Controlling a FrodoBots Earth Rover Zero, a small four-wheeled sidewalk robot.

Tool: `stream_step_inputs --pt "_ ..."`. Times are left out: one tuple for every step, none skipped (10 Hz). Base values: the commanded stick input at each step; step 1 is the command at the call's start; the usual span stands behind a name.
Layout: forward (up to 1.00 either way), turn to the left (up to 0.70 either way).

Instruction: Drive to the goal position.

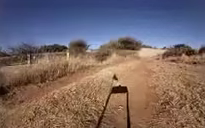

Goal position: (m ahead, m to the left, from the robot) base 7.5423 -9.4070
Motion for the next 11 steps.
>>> stream_step_inputs --pt "0.5 -0.13" --pt "0.5 -0.46" --pt "0.5 -0.45" --pt "0.5 -0.4" --pt "0.5 -0.2" --pt "0.5 0.0" --pt "0.5 0.0" --pt "0.5 0.0" --pt "0.5 -0.23" --pt "0.5 -0.49" --pt "0.5 0.0"
